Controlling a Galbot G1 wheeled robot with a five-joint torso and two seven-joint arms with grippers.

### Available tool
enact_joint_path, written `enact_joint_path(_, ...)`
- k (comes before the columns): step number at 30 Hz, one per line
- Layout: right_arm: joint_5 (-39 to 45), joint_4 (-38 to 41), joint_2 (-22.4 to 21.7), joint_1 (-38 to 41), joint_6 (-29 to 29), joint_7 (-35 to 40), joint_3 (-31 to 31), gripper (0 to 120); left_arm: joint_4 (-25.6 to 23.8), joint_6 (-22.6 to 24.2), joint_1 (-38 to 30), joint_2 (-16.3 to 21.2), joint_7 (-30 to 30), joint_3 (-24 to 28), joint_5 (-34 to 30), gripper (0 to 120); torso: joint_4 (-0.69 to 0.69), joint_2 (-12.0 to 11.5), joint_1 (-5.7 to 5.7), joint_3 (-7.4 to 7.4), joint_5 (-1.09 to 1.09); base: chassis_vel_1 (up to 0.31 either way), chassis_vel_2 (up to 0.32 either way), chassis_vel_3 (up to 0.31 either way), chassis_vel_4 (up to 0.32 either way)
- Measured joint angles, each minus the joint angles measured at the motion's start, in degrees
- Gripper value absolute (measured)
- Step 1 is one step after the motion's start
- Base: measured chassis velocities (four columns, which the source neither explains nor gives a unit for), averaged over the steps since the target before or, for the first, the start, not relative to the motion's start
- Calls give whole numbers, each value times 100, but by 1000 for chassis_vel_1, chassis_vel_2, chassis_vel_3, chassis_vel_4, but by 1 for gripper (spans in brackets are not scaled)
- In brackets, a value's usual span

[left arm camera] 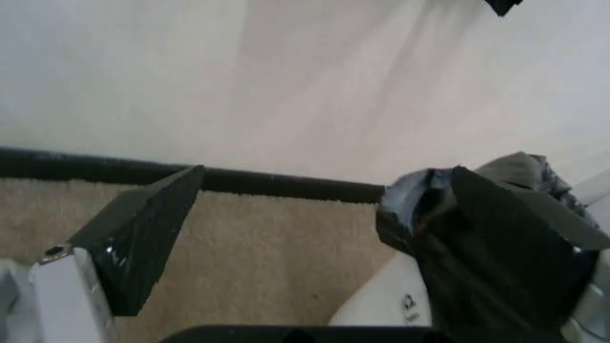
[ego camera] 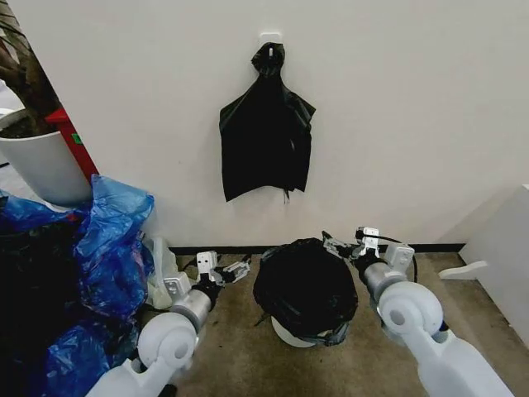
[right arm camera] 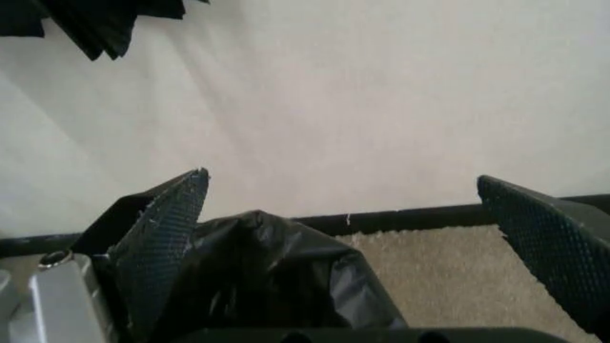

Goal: Place the garbage bag over the trash bin.

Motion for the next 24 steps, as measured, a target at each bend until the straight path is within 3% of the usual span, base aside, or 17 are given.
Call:
enact_joint_path(2,-47,60,6,-111,-2,20,29,100,113,85,-230,-51,109,6,-24,100,0,0,0,0,0,0,0,0,0)
enact_joint_path(4,-129,201,-53,-387,55,-9,123,100,215,292,-593,-155,-88,74,-264,100,-10,0,0,0,1,0,0,0,0)
enact_joint_path(7,-225,470,-80,-707,218,-19,241,100,325,634,-931,-328,-423,171,-816,100,-14,0,0,-1,1,0,0,0,0)
enact_joint_path(11,-227,666,-71,-754,285,-85,232,100,393,841,-902,-495,-615,118,-1173,100,-1,0,0,-1,1,0,0,0,0)
enact_joint_path(15,-236,906,-42,-1017,361,-154,290,100,528,1293,-1012,-588,-918,95,-1675,100,-3,0,-1,-1,1,0,0,0,0)
enact_joint_path(19,-336,960,43,-1232,443,-208,349,100,728,1537,-1248,-591,-906,127,-2030,100,-9,0,-1,-1,0,0,0,0,0)
enact_joint_path(24,-488,947,219,-1407,554,-283,346,100,1044,2014,-1621,-552,-751,167,-2519,100,-5,0,-1,-1,0,0,0,0,0)
